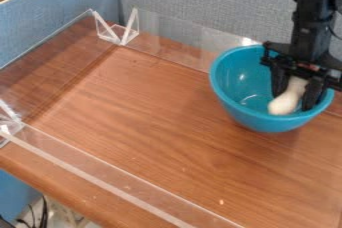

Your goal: Put the mushroom in the blue bowl

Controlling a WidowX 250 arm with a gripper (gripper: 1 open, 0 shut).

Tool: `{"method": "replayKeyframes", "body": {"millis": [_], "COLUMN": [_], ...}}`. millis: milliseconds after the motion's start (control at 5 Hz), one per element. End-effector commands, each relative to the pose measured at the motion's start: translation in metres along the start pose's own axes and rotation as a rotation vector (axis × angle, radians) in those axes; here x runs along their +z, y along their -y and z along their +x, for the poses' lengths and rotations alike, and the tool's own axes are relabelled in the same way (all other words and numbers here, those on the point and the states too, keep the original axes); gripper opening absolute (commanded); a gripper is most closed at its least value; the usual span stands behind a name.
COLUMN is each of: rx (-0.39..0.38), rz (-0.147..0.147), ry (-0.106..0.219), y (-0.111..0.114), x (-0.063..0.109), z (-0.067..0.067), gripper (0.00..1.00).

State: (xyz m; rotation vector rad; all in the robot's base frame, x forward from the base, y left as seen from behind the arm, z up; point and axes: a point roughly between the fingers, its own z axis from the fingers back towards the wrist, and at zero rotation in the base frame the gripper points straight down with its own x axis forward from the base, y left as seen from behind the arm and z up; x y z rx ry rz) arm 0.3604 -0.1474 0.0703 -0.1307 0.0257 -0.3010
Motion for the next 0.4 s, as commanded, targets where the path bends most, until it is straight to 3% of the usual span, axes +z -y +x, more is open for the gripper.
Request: {"method": "replayKeyframes", "body": {"millis": [0,200], "rx": [-0.025,-0.01], "rz": [-0.009,-0.01], "ry": [0.038,0.043], "y": [0.0075,0.0037], "x": [-0.0039,-0.0085], "z": [0.0084,0.0076], "gripper": [0.0,0.0]}}
